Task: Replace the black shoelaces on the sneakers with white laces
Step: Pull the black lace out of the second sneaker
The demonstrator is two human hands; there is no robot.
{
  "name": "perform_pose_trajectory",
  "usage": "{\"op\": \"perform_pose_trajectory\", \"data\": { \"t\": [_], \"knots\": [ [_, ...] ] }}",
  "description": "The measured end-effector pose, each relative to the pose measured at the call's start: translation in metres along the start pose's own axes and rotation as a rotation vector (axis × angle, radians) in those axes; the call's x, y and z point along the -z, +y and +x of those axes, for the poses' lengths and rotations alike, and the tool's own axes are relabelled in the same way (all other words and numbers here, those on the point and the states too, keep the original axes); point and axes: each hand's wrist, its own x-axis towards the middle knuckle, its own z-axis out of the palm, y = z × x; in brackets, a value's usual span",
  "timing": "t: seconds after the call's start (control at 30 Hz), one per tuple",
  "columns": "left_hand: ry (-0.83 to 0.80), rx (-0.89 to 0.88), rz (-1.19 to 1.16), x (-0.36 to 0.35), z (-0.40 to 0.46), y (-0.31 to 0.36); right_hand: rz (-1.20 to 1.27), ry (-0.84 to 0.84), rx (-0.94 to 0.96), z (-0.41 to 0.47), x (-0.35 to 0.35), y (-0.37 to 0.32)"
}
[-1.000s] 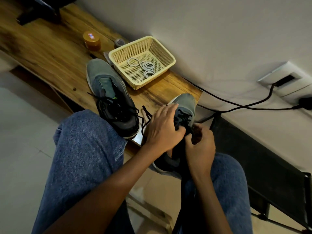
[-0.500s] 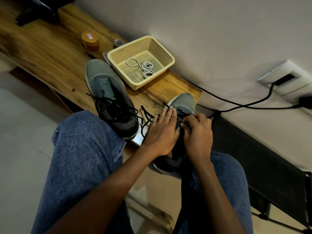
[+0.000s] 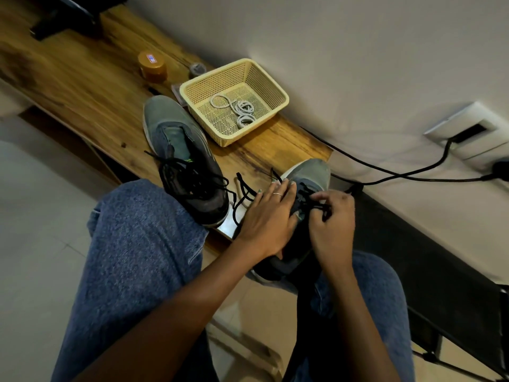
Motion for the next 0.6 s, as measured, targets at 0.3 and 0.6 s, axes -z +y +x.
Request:
{"op": "perform_pose_trajectory", "data": {
  "t": [0.3, 0.6],
  "knots": [
    [0.315, 0.104, -0.089, 0.010, -0.009, 0.009, -0.471, -0.142, 0.114, 0.003, 0.000, 0.001],
    [0.330, 0.110, -0.113, 0.013, -0.011, 0.011, -0.162, 0.160, 0.022, -0.007, -0.002, 0.007]
  ]
}}
